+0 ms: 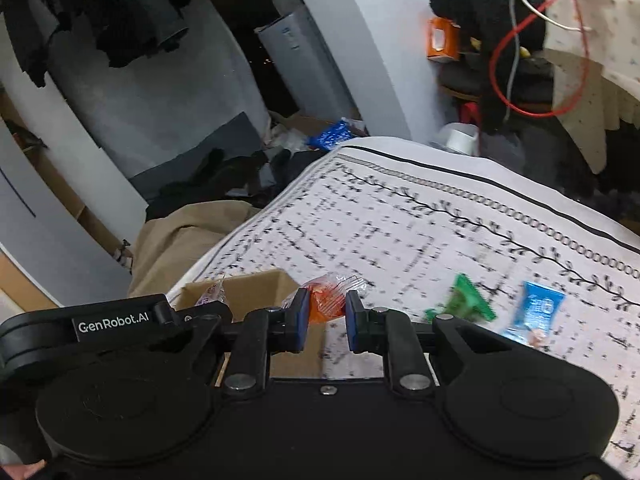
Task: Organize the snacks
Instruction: 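Carry the pink packet and orange candy over the box and open both tools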
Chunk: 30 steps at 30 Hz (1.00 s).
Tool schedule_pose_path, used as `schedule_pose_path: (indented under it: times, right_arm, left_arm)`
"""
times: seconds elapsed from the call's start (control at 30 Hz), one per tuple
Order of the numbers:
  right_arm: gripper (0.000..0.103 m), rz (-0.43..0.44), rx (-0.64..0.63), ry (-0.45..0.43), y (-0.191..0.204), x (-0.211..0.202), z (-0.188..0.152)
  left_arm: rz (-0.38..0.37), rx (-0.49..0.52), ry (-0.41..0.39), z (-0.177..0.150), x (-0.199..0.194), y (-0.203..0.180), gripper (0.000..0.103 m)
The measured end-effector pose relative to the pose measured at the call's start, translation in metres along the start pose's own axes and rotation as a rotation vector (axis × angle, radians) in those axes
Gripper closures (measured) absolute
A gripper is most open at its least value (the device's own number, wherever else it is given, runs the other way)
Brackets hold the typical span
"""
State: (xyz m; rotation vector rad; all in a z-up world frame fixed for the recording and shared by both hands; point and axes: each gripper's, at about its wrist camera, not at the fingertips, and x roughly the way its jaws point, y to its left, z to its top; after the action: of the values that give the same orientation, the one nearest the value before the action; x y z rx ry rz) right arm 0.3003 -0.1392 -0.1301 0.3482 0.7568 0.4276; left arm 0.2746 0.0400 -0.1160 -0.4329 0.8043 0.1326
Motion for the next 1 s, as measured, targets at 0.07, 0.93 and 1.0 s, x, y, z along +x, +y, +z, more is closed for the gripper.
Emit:
schedule_pose_path:
  times: [0.07, 0.93, 1.0]
  right_arm:
    - [0.084, 0.006, -0.007, -0.002, 0.008, 0.003, 0.001]
    - [0.078, 0.073, -0.027, 0.105, 0.065, 0.076, -0.005]
    - [0.07, 0.075, -0.028, 0.103, 0.061, 0.073, -0.006]
  left_arm:
    - [0.003, -0.023, -0.009, 0.006, -0.002, 0.011, 0.069]
    - [0.06, -0.191, 0.002, 0.053, 0.028, 0.096, 0.063]
    - [0.071, -0.182, 0.006, 0.053, 0.031, 0.093, 0.055]
